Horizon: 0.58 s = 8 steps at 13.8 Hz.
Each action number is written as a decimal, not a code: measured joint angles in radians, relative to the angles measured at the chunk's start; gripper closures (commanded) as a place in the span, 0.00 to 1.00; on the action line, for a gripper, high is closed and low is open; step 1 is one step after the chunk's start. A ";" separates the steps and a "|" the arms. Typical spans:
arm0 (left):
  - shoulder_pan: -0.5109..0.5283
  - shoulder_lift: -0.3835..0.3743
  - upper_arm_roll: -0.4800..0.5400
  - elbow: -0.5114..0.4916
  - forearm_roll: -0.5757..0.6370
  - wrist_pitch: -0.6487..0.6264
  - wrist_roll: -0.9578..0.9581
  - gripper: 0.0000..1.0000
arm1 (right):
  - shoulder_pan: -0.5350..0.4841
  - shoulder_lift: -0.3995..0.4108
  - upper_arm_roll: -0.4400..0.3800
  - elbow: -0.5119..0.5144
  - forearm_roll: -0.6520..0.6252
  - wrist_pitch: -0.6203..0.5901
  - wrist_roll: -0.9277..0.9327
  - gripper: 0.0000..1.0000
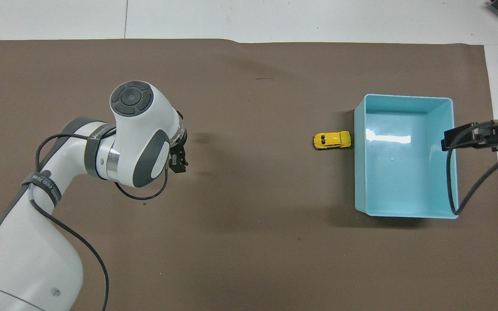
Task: Wind up and store yellow beetle car
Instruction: 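Retract the left gripper while the right gripper rises over the bin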
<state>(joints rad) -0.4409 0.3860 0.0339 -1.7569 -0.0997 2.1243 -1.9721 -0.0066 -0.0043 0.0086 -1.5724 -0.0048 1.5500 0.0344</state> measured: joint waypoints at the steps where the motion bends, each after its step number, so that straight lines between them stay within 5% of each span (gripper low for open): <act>1: 0.009 -0.005 0.000 0.005 0.000 0.000 0.001 0.00 | 0.001 0.000 0.000 0.000 0.000 0.000 0.000 0.00; 8: 0.042 -0.073 0.014 0.041 0.016 -0.004 0.042 0.00 | 0.009 0.001 0.010 -0.002 0.000 -0.001 -0.005 0.00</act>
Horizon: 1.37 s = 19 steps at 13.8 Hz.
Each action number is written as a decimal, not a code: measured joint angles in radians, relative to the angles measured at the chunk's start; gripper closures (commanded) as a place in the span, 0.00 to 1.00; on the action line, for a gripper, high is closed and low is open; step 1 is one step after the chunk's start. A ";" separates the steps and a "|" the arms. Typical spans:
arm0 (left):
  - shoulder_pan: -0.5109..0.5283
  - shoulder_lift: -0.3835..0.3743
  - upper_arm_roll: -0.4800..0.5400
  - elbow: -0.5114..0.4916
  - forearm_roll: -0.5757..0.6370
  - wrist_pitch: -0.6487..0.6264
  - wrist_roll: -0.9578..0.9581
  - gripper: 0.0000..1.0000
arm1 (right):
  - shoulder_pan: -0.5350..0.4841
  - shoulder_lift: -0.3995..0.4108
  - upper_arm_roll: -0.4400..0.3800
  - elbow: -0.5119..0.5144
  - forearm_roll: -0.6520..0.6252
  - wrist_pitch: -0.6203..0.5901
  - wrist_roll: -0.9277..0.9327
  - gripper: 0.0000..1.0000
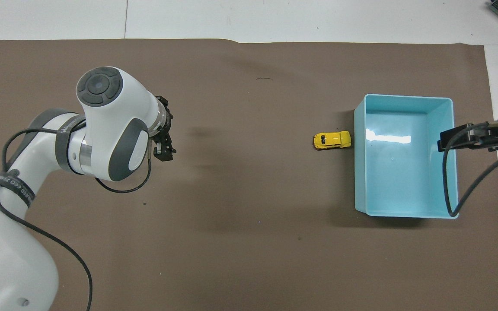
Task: Wind up and store yellow beetle car
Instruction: 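Retract the left gripper while the right gripper rises over the bin, then reach the right gripper down to the yellow car beside the bin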
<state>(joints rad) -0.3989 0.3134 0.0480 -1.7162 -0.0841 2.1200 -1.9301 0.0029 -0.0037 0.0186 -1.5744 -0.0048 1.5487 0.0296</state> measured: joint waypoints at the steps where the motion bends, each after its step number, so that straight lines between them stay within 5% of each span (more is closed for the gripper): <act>1: 0.001 -0.008 0.003 0.005 0.012 -0.001 0.006 0.00 | 0.001 0.002 0.000 -0.001 0.000 0.000 0.000 0.00; 13: 0.126 -0.165 0.009 0.060 0.027 -0.146 0.453 0.00 | 0.077 0.143 0.008 -0.007 0.000 0.120 0.200 0.00; 19: 0.157 -0.205 0.009 0.090 0.028 -0.250 0.952 0.00 | 0.104 0.170 0.009 -0.011 0.000 0.138 0.416 0.00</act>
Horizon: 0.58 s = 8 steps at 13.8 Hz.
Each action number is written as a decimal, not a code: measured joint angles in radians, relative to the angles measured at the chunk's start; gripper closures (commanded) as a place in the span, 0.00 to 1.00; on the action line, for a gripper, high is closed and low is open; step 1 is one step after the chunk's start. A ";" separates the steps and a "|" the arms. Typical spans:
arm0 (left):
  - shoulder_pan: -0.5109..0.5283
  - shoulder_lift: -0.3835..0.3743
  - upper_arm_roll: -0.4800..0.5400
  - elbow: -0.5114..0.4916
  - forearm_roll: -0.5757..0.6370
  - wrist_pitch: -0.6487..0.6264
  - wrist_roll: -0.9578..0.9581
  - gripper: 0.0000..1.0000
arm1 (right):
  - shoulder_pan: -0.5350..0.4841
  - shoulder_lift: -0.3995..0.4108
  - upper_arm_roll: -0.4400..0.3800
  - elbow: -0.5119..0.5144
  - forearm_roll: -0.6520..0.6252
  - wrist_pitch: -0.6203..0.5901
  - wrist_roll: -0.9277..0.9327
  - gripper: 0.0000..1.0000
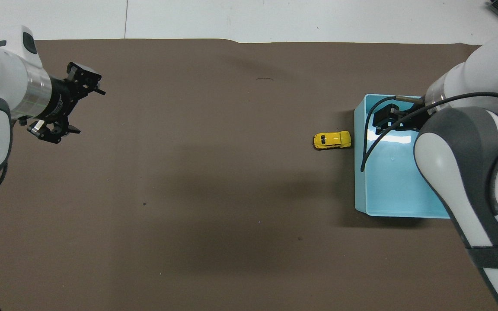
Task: Wind up and store yellow beetle car
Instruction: 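Reach the right gripper down to the yellow car beside the bin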
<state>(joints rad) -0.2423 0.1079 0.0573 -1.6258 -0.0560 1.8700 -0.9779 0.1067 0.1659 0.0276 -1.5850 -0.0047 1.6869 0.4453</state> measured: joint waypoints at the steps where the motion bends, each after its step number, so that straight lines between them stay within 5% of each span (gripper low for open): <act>1: 0.002 -0.007 0.001 0.000 0.000 -0.016 0.080 0.00 | 0.005 0.001 0.000 -0.007 0.000 0.013 0.045 0.00; 8: 0.082 -0.075 0.009 0.001 0.001 -0.138 0.721 0.00 | 0.054 0.049 0.001 -0.052 0.000 0.124 0.415 0.00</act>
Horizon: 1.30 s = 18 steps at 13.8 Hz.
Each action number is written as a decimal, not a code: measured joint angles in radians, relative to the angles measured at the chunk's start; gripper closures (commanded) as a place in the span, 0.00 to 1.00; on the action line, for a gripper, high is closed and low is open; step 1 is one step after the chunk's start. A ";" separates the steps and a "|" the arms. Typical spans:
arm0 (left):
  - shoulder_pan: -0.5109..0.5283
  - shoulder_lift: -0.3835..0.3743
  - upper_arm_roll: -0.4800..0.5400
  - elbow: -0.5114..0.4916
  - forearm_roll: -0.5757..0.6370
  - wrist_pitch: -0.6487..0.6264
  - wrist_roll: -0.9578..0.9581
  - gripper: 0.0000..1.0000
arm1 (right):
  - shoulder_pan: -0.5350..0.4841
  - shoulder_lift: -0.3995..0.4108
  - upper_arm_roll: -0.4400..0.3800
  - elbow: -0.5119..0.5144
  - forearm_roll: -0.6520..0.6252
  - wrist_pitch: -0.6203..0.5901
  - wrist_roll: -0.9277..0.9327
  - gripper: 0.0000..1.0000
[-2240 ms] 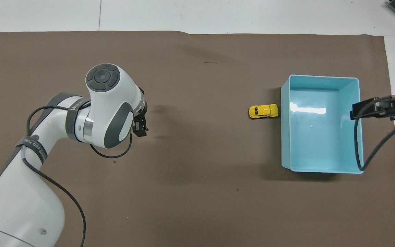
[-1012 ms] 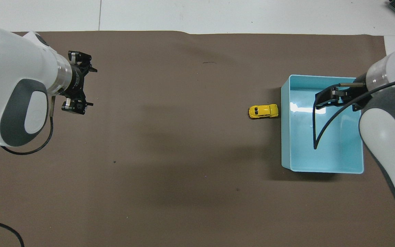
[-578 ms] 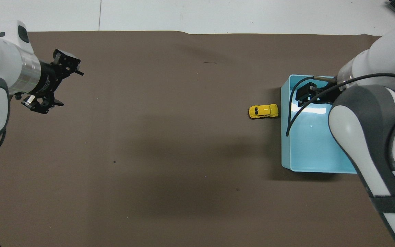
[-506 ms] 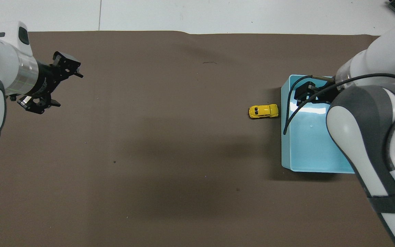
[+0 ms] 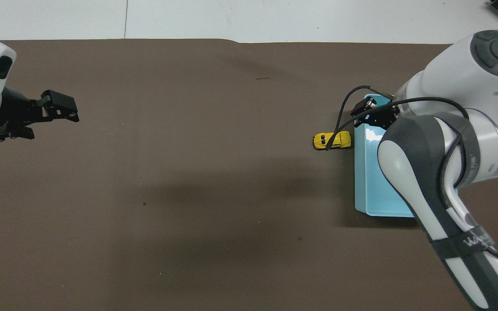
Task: Wind up and store yellow beetle car
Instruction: 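Reach the right gripper down to the yellow car beside the bin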
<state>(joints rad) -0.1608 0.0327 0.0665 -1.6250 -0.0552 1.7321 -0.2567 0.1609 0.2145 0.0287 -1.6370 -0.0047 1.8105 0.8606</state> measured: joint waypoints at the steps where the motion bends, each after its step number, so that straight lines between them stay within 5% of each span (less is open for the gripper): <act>1: 0.008 -0.008 0.001 0.000 0.000 -0.003 0.072 0.00 | 0.006 0.008 0.000 -0.003 0.000 0.012 0.058 0.00; 11: 0.021 -0.094 -0.002 0.039 0.044 -0.146 0.204 0.00 | 0.042 0.092 0.000 -0.018 0.000 0.182 0.674 0.00; 18: 0.021 -0.104 -0.015 0.096 0.048 -0.220 0.271 0.00 | 0.043 0.148 -0.002 -0.144 0.000 0.413 0.776 0.00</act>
<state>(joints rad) -0.1399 -0.0716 0.0515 -1.5287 -0.0072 1.5118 0.0139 0.2039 0.3626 0.0271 -1.7811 -0.0042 2.2237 1.6365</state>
